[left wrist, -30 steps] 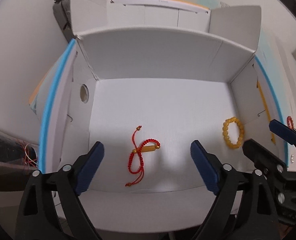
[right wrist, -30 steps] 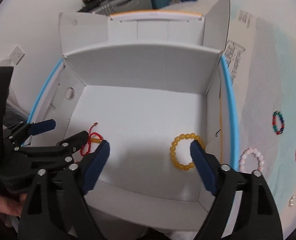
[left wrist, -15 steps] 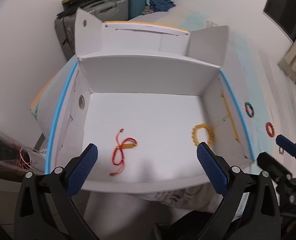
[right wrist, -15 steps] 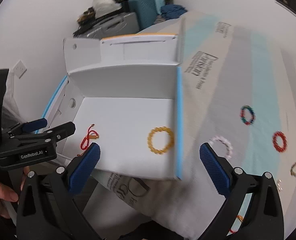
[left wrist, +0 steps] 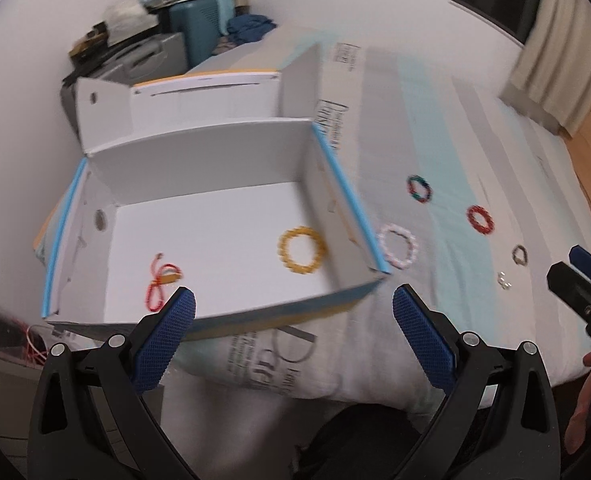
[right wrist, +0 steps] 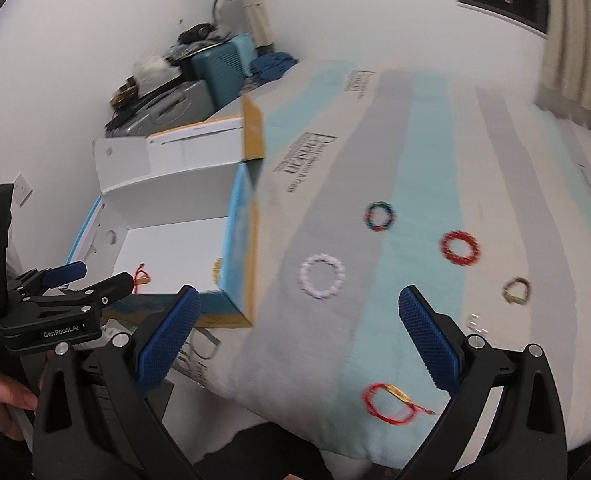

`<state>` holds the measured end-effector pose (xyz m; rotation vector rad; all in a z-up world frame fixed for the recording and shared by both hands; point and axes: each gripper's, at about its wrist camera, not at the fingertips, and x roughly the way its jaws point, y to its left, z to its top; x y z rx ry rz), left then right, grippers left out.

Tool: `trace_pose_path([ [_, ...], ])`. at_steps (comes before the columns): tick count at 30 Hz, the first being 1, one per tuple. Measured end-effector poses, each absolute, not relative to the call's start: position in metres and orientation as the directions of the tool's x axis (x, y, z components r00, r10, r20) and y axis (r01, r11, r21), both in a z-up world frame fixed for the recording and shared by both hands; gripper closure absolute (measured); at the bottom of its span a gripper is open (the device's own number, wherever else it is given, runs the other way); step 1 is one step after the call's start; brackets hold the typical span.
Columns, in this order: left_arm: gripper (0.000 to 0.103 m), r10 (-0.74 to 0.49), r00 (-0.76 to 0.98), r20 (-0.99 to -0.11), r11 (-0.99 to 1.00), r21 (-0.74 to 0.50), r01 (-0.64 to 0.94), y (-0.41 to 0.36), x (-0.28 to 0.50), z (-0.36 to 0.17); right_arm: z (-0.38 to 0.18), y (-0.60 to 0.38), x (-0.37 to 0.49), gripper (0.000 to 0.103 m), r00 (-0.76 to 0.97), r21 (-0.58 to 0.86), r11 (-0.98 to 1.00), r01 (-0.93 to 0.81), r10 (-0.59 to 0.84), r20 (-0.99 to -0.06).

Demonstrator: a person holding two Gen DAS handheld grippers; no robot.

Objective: Organize jewelry
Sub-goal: 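Move both tools back over the bed toward the remaining bracelets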

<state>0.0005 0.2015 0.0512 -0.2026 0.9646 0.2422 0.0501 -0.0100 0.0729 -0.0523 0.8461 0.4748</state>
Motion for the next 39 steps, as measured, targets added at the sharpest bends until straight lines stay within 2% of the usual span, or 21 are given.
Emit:
trace_pose_path([
  [21, 0.006, 0.009, 0.557, -0.83, 0.996, -0.04, -0.075, 0.073, 0.055, 0.022, 0.046, -0.159, 0.057, 0.007, 0.615, 0.125, 0.958, -0.258, 0.263, -0.744],
  [39, 0.006, -0.04, 0.482, -0.875, 0.998, -0.059, -0.023, 0.05, 0.14, -0.046, -0.03, -0.182, 0.123, 0.008, 0.515, 0.12, 0.972, -0.203, 0.21, -0.831],
])
